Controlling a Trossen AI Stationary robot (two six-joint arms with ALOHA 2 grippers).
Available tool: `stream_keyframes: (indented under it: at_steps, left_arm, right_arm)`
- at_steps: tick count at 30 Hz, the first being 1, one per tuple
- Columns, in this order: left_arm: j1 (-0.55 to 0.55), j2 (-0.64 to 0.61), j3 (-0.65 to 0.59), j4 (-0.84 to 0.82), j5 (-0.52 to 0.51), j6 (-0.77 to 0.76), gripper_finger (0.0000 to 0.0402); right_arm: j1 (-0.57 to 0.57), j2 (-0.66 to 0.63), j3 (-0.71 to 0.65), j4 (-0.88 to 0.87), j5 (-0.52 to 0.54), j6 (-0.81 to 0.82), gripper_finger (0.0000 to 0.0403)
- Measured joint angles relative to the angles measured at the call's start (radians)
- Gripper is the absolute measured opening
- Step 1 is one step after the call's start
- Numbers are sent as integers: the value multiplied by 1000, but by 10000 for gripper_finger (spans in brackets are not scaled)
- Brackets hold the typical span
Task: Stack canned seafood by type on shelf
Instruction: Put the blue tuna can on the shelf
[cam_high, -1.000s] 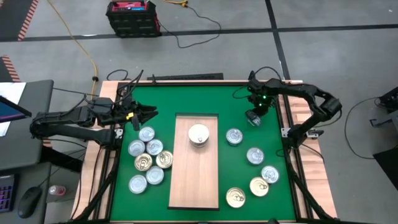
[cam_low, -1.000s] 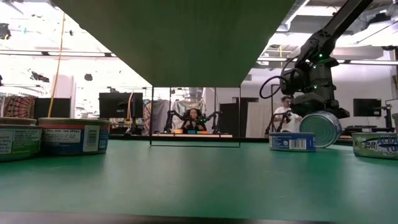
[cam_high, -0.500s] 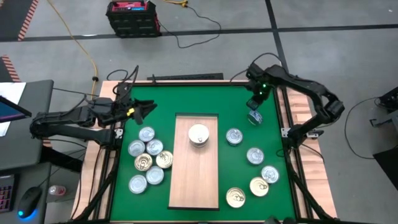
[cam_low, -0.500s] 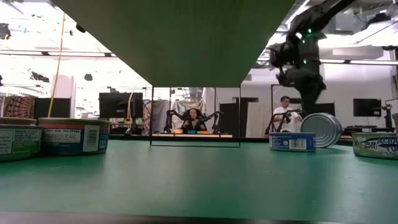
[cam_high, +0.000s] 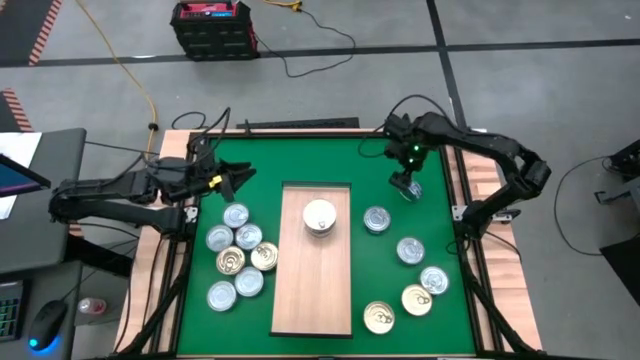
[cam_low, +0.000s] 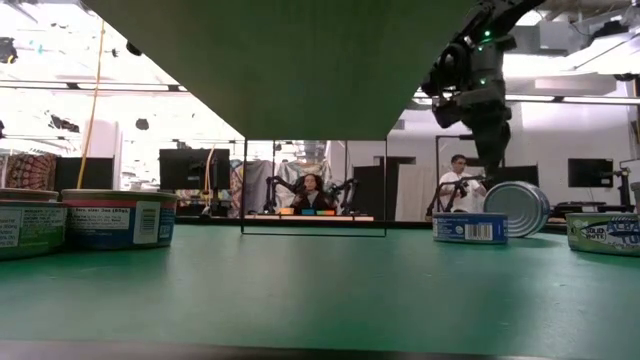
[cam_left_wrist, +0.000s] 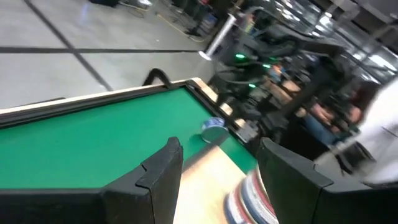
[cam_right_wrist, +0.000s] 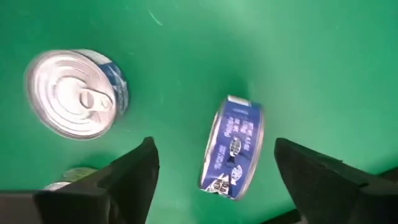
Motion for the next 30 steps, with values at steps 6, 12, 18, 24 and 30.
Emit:
stream_keyframes:
  at_steps: [6,12,18,24,30]
  left_arm:
    - [-1,-14,0,1,121,13,200]
    - [-1,-13,0,0,128,11,200]
    - [-1,-14,0,0,127,8,200]
    - [-1,-13,0,-2,128,-18,200]
    - [-1,-13,0,-43,125,-31,200]
  right_arm:
    - [-44,1,-122,5,-1,2,331]
    - [-13,1,-198,76,-2,3,291]
    - [32,1,-201,151,0,-8,228]
    - [103,-10,-143,83,-61,-98,161]
    - [292,-90,17,-19,-75,-122,161]
